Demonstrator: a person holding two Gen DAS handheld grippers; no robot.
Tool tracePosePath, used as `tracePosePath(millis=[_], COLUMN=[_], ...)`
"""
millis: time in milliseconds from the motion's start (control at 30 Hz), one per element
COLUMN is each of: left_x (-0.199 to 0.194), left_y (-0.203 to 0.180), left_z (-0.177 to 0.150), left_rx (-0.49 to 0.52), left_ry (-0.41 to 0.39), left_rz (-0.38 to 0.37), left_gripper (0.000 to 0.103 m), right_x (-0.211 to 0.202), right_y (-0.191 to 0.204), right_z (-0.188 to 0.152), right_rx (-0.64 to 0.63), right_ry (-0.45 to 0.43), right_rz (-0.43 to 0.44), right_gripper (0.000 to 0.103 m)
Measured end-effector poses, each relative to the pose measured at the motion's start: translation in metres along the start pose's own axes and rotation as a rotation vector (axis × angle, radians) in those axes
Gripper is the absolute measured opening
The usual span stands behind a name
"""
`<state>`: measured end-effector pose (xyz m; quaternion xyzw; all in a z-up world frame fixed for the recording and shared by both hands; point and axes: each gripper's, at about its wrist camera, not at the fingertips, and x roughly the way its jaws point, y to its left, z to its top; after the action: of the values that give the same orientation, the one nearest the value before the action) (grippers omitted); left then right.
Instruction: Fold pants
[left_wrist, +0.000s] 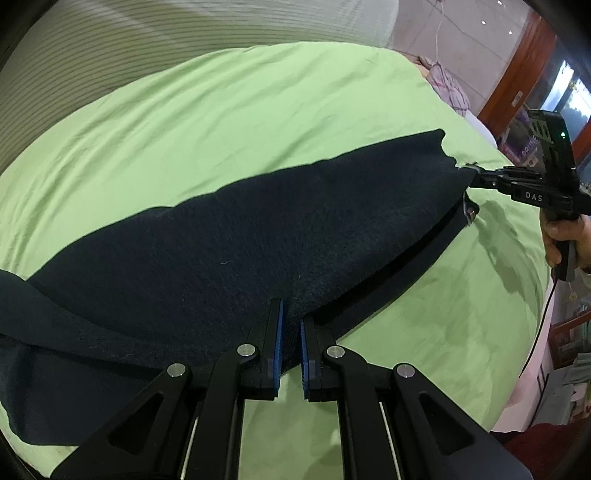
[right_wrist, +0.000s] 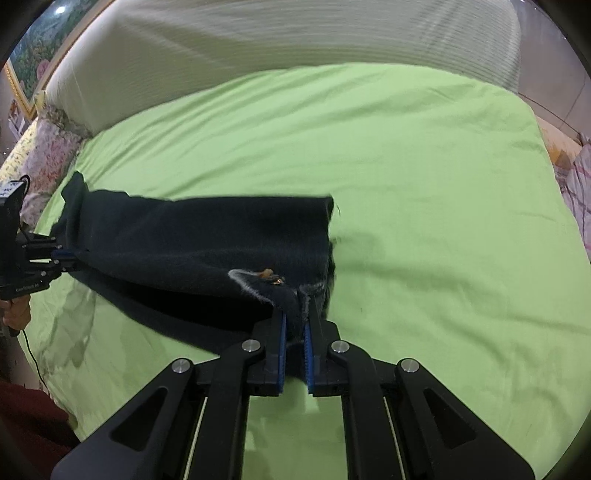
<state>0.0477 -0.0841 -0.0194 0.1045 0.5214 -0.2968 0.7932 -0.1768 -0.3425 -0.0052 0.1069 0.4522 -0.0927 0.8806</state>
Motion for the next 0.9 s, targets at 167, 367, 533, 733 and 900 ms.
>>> tracePosePath(millis=[167,367,533,733,900], left_x=[0.01,0.018,-0.002,-0.033,-0.05], left_y=[-0.002,0.003,0.016,0.063,0.117], left_z=[-0.005,-0.01,-0.009,-0.01,-0.002], left_rx=[0.018,-0.014,-0.117,-0.342,-0.545], left_ry=[0.021,0.057,0.025,-0.018,-0.044], left_rz=[0.005,-0.005,0.007,0.058,0.121], left_gripper=[0.008,0.03,0.054,0.06,0.06], right_x=[0.001,0.004,-0.014,-0.043,-0.023], right_y=[-0.001,-0.001,-0.013,-0.004,0.053], right_z=[-0.01,-0.019,-0.025,-0.019,0.006], right_rx=[0.02,0.091,0.211,0.331,0.254], right_ry=[0.016,0.055,0.047,-0.076,-0.067], right_rz=[-0.003,-0.061,-0.125,-0.032,0.097], right_gripper=[0.004,0.009,0.044,0.048,0.048])
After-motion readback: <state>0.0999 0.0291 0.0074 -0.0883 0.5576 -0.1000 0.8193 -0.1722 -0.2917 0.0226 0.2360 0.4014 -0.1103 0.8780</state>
